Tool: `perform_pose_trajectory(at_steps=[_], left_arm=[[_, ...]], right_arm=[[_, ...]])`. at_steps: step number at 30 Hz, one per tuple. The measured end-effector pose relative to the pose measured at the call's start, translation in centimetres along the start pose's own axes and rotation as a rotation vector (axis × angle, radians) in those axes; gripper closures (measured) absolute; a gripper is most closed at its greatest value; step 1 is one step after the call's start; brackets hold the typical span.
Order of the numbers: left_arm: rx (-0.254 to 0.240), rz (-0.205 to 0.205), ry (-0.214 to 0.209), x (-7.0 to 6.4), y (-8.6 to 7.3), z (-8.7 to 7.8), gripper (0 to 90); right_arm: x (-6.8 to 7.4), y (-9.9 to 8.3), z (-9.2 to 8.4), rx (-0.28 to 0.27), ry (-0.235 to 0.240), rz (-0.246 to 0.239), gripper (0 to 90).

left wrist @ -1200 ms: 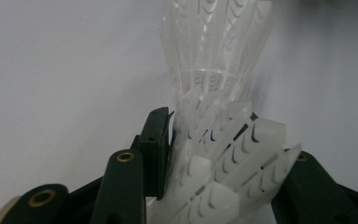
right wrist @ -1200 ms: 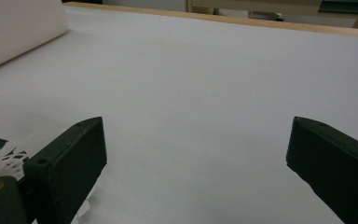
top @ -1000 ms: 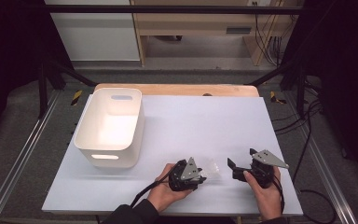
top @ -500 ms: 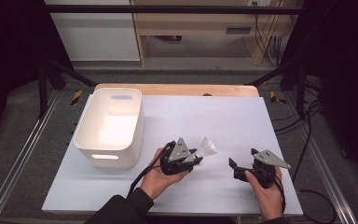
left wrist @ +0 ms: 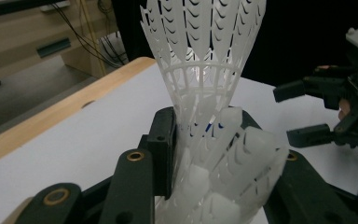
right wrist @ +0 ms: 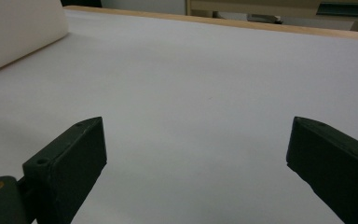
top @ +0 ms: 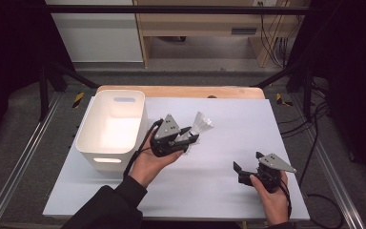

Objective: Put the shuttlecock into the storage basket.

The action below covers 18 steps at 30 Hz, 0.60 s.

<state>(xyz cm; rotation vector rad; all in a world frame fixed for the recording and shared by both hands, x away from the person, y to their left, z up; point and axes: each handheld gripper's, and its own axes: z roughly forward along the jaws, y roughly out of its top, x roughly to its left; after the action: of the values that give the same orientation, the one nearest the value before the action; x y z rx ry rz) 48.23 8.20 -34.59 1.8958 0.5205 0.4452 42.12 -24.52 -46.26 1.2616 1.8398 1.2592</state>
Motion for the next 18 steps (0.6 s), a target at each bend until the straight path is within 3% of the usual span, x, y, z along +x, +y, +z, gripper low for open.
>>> perform_pose_trajectory(at_steps=[6, 18], left_arm=[[-0.022, -0.011, 0.046, 2.0, 1.3, -1.4, 64.5], [-0.065, -0.039, 0.130, 5.5, 2.4, -4.1, 64.5]], right_arm=[[0.1, 0.1, -0.1, -0.005, 0.005, -0.010, 4.7], [0.3, 0.1, -0.1, -0.015, 0.020, -0.019, 4.6]])
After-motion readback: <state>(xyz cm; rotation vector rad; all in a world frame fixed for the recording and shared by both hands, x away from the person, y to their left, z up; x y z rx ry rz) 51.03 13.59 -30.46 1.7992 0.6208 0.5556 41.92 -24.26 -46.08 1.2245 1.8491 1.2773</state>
